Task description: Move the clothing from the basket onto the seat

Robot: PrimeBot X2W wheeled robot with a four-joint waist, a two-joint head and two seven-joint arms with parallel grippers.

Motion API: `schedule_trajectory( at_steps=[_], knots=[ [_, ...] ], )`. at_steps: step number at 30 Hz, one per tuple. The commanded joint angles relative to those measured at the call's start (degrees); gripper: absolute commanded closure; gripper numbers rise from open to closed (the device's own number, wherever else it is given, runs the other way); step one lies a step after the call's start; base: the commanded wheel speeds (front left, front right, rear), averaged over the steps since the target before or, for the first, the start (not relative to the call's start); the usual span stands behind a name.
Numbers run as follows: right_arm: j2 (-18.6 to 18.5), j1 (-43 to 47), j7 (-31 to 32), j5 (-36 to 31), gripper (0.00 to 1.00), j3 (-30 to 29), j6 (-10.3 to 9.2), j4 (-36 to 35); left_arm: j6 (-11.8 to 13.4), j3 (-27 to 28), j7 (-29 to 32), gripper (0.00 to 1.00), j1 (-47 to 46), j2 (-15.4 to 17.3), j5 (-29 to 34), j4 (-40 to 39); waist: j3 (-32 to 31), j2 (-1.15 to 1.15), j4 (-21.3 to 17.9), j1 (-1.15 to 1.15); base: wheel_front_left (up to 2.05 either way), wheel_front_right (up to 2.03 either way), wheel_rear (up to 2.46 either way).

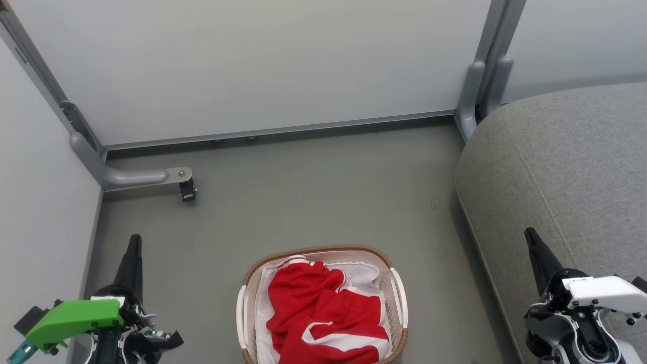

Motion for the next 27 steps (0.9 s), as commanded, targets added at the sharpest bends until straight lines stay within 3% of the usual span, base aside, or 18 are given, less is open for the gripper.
schedule_trajectory(
  at_steps=[1,14,15,27],
  knots=[
    [-0.4,-0.4,0.1,0.2,1.00,-0.1,0.00,-0.2,-0.3,0.0,0.1,1.00,-0.6,0.0,-0.2,-0.1,0.0,0.00,0.0,0.00,0.00,0.00,0.00],
    [-0.4,-0.4,0.1,0.2,1.00,-0.1,0.00,-0.2,-0.3,0.0,0.1,1.00,-0.6,0.0,-0.2,-0.1,0.0,0.00,0.0,0.00,0.00,0.00,0.00],
    [0.1,0.1,0.0,0.0,0.00,0.0,0.00,0.2,0.0,0.0,0.0,0.00,0.1,0.0,0.0,0.2,0.0,0.00,0.0,0.00,0.00,0.00,0.00],
    [0.6,2.7,-2.2,-1.3,0.00,1.5,-0.01,2.2,0.1,-2.5,-2.3,0.00,2.7,-0.4,1.5,1.5,0.0,0.00,0.0,0.00,0.00,0.00,0.00]
  ],
)
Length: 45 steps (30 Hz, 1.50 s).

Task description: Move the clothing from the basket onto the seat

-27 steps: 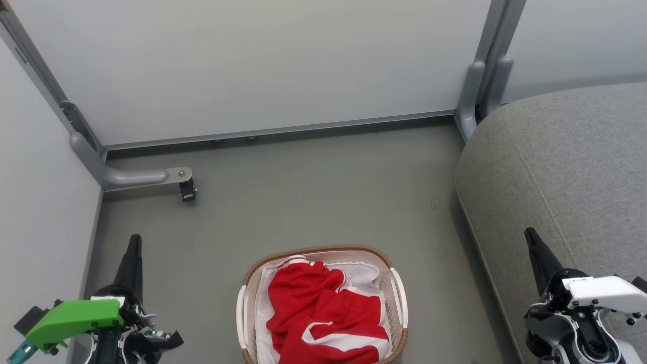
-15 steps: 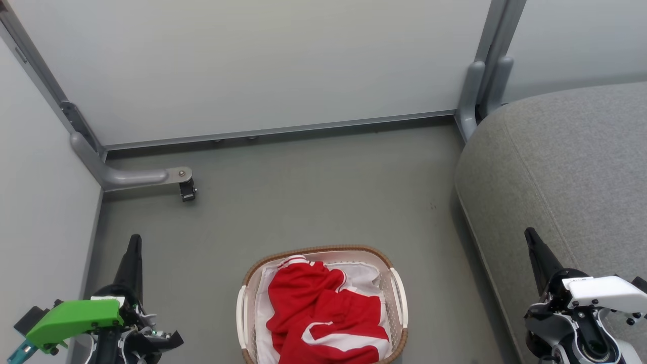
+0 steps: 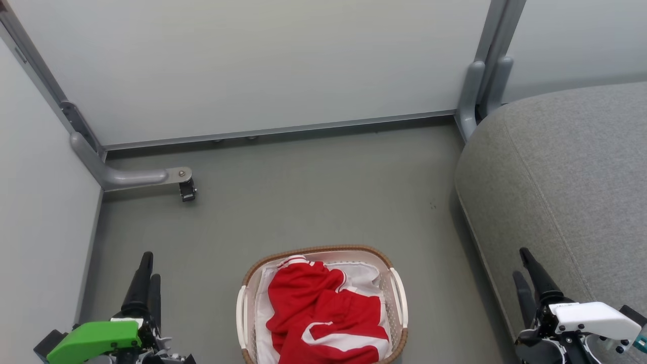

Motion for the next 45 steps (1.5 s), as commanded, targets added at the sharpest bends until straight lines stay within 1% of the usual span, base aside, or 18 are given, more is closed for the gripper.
schedule_trajectory(
  at_steps=[1,8,14,19,28,31,36,45],
  knots=[
    [-0.5,-0.3,-0.8,-0.8,0.00,0.3,0.01,-1.0,-0.1,-0.6,-0.7,0.00,-0.2,0.1,1.1,-1.4,0.0,0.00,0.0,0.00,0.00,0.00,0.00],
    [-0.6,0.1,-2.7,-3.0,0.00,0.3,0.01,-1.0,-0.1,-2.0,-2.6,0.00,0.2,0.2,3.6,-2.3,0.0,0.00,0.0,0.00,0.00,0.00,0.00],
    [-0.6,0.2,-4.2,-7.2,0.00,-0.6,0.02,-1.1,-0.1,-2.5,-4.0,0.00,0.6,0.2,8.1,-3.4,0.0,0.00,0.0,0.00,0.00,0.00,0.00],
    [-0.7,0.4,-5.4,-13.9,0.00,-1.3,0.02,-2.4,0.1,-3.2,-5.3,0.00,0.7,0.3,14.5,-4.5,-0.1,0.00,0.1,0.00,0.00,0.00,0.00],
    [-0.8,1.2,-7.3,-24.4,0.00,-1.4,0.02,-5.3,1.6,-5.2,-7.2,0.00,1.4,0.3,24.9,-6.9,0.0,0.00,0.1,0.00,0.00,0.00,0.00],
    [-0.8,1.5,-8.0,-28.3,0.00,-1.0,0.02,-6.3,2.4,-6.0,-7.8,0.00,1.5,0.3,29.4,-7.4,0.0,0.00,0.1,0.00,0.00,0.00,0.00],
    [-0.8,2.1,-9.0,-35.5,0.00,0.0,0.02,-7.9,3.7,-7.5,-8.8,0.00,1.9,0.4,35.1,-8.4,0.1,0.00,0.1,0.00,0.00,0.00,0.00],
    [-0.9,3.0,-10.6,-45.6,0.00,1.7,0.02,-9.0,4.5,-9.2,-10.5,0.00,3.2,0.4,44.1,-9.3,0.1,0.00,0.2,0.00,0.00,0.00,0.00]
  ],
)
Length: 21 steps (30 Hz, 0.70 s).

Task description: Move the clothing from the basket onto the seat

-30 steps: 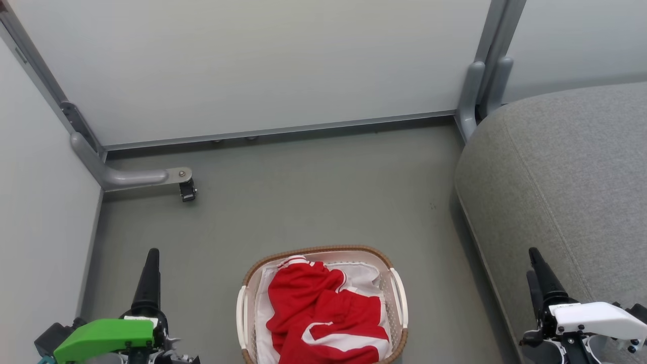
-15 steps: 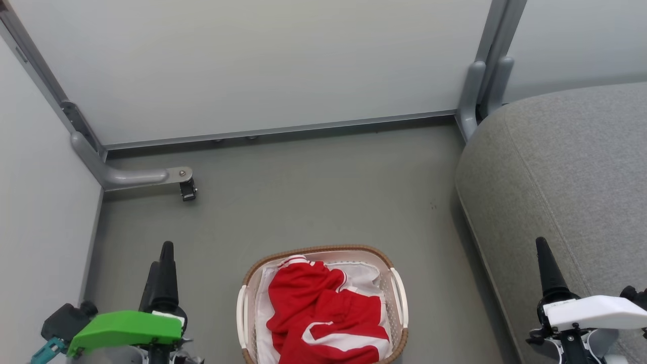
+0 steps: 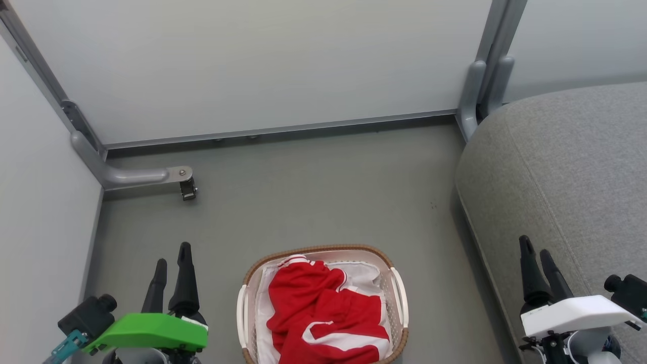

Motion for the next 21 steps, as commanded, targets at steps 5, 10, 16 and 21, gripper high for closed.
schedule_trajectory(
  at_steps=[5,10,16,21],
  knots=[
    [-0.4,0.7,-1.4,-6.0,0.00,1.1,0.02,-1.0,0.4,-0.9,-1.4,0.00,1.2,0.4,5.8,-0.9,0.0,0.00,0.1,0.00,0.00,0.00,0.00],
    [-0.4,1.0,-2.2,-10.9,0.00,2.1,0.03,-1.2,0.7,-1.4,-2.1,0.00,1.8,0.4,9.1,-0.8,0.0,0.00,0.2,0.00,0.00,0.00,0.00],
    [-0.5,1.6,-3.2,-15.0,0.00,2.7,0.03,-0.8,1.0,-1.9,-3.1,0.00,2.4,0.4,13.3,-0.3,-0.1,0.00,0.3,0.00,0.00,0.00,0.00],
    [-0.5,2.0,-3.9,-18.1,0.00,2.8,0.02,-0.7,1.2,-2.4,-3.8,0.00,2.9,0.4,16.4,0.0,-0.1,0.00,0.4,0.00,0.00,0.00,0.00]
  ],
)
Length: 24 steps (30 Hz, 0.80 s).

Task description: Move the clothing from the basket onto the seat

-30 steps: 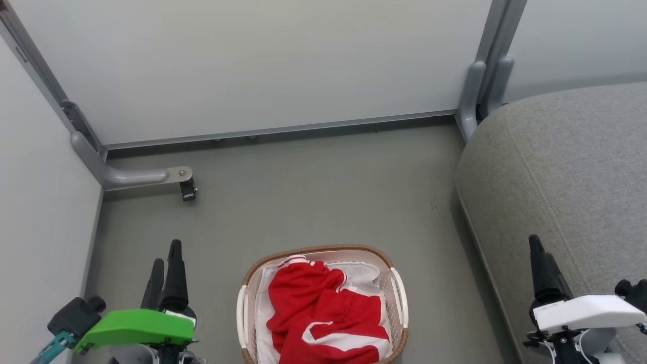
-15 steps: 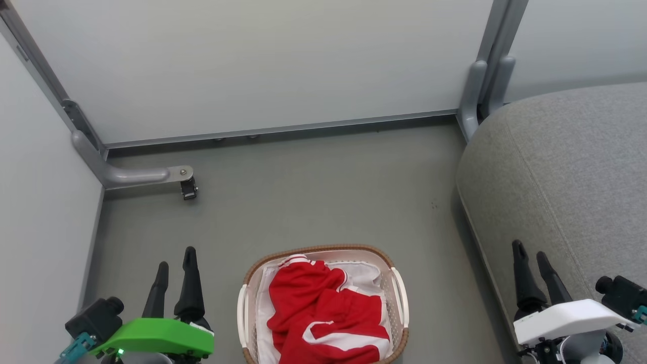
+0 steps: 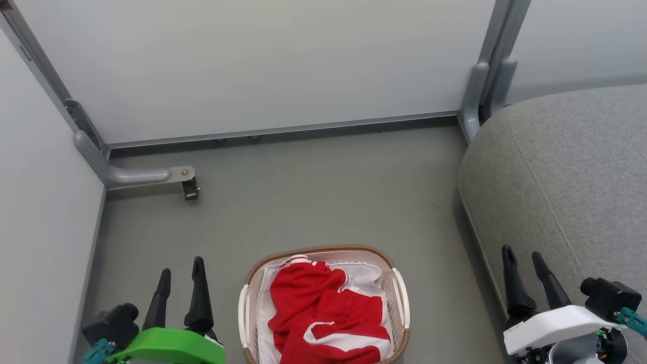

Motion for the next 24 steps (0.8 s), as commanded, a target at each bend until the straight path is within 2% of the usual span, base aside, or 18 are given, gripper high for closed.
schedule_trajectory(
  at_steps=[1,24],
  knots=[
    [-0.4,0.5,-0.6,-1.7,0.00,0.1,0.03,-0.4,0.3,-0.3,-0.5,0.00,0.5,0.4,1.9,-0.4,0.0,0.00,0.0,0.00,0.00,0.00,0.00],
    [-0.5,1.9,-3.7,-14.0,0.00,0.9,0.03,0.3,1.2,-2.8,-3.5,0.00,1.8,0.5,12.7,0.5,-0.1,0.00,0.9,0.00,0.00,0.00,0.00]
  ],
)
